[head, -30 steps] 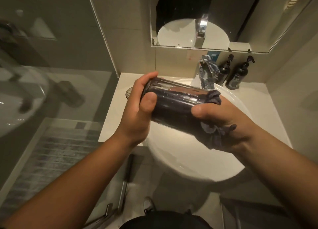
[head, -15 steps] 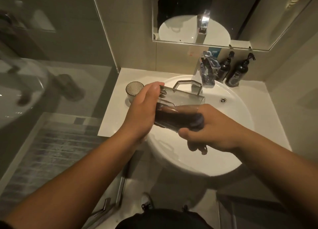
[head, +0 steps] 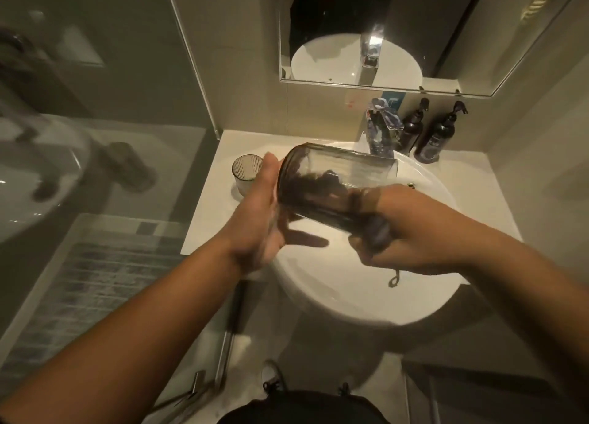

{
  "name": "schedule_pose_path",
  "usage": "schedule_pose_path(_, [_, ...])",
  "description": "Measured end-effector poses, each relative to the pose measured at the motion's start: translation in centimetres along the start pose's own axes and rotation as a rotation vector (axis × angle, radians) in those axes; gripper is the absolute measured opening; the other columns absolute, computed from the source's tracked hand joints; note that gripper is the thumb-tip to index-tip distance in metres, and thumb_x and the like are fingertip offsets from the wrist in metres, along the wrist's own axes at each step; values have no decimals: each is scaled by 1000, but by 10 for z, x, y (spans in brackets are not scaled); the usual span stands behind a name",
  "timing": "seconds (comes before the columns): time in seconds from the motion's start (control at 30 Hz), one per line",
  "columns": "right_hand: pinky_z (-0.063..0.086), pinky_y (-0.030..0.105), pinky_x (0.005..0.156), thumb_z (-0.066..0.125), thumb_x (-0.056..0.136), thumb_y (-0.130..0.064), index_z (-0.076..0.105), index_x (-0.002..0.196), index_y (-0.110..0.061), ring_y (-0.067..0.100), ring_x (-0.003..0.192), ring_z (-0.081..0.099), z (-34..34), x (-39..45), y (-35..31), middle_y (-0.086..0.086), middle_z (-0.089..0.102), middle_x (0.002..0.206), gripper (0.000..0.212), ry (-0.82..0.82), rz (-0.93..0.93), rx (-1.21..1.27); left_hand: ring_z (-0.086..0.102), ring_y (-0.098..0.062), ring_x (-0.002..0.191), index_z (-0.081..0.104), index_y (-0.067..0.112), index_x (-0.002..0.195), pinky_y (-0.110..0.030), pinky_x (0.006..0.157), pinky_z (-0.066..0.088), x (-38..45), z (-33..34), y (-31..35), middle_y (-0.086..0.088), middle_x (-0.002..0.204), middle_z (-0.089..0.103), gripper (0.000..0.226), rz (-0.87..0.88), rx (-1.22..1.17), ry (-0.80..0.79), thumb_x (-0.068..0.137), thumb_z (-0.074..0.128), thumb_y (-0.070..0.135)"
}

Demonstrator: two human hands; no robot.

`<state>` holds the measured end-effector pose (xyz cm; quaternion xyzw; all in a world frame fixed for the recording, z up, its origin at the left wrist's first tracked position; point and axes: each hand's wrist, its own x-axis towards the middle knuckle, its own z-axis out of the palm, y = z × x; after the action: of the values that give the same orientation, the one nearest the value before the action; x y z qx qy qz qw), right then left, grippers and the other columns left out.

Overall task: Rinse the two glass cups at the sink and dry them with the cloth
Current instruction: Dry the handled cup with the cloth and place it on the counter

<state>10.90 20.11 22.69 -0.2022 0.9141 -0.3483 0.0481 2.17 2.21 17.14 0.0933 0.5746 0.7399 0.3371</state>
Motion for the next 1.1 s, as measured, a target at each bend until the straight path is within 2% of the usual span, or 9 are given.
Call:
schedule_pose_path(0.17, [53,40,86,43,75,-13,50,130,-19,29,107,58,13,6,2,4,59,125,56,-206,-79,-360,68,-31,114,68,15,121,-53,102,49,10,4,13,-13,118,73,64,-158,-28,19,96,37,65])
schedule_pose_path(0.3, [49,17,82,56,71,1,50,136,-23,17,100,60,12,3,0,0,64,125,70,-107,-57,-121,74,-16,86,69,25,95,-39,84,55,7,13,5,0,88,78,37,-1,77,115,103,40,44])
schedule_pose_path(0.5, [51,18,45,55,79,3,60,119,-47,9,48,62,14,-8,3,-8,72,89,64,22,95,696,62,-33,114,67,31,111,-53,104,49,4,11,-2,-12,117,66,37,290,172,132,89,46,52])
schedule_pose_path(0.6, [56,20,52,33,76,22,57,124,-1,12,64,71,24,-7,-4,2,74,81,59,-28,3,1313,60,-33,112,60,31,118,-48,98,49,1,6,-6,-12,118,61,43,432,253,99,85,48,55])
schedule_pose_path(0.7, [59,23,59,34,73,25,61,116,9,26,84,72,31,-6,-6,20,71,101,54,0,14,1680,61,-28,110,54,29,125,-35,91,52,-4,1,-9,-14,122,58,60,538,288,45,81,56,71])
schedule_pose_path(0.77, [57,19,59,43,76,18,54,124,6,18,77,73,18,-10,-6,15,71,100,50,35,2,1408,60,-26,118,50,35,129,-38,95,52,-3,0,-4,-11,131,56,60,536,347,-6,81,58,70])
schedule_pose_path(0.87, [49,19,57,56,77,-8,48,133,-32,15,69,62,-2,-10,-1,5,68,95,61,-41,27,163,56,-31,129,49,35,130,-51,98,52,0,3,14,-11,144,52,52,274,264,-61,79,54,45])
schedule_pose_path(0.93, [37,8,58,50,74,-12,57,115,-22,10,69,39,3,-6,-1,-7,54,83,44,-55,-163,-324,65,-25,118,57,35,127,-40,85,58,2,2,20,-6,134,64,49,89,144,-121,84,45,56])
schedule_pose_path(1.1, [26,-7,62,56,62,-5,39,87,-29,2,70,19,15,-3,-6,-14,28,77,39,-73,-242,-304,64,-34,110,71,34,101,-53,98,52,4,6,14,-22,122,64,27,255,278,23,88,54,51])
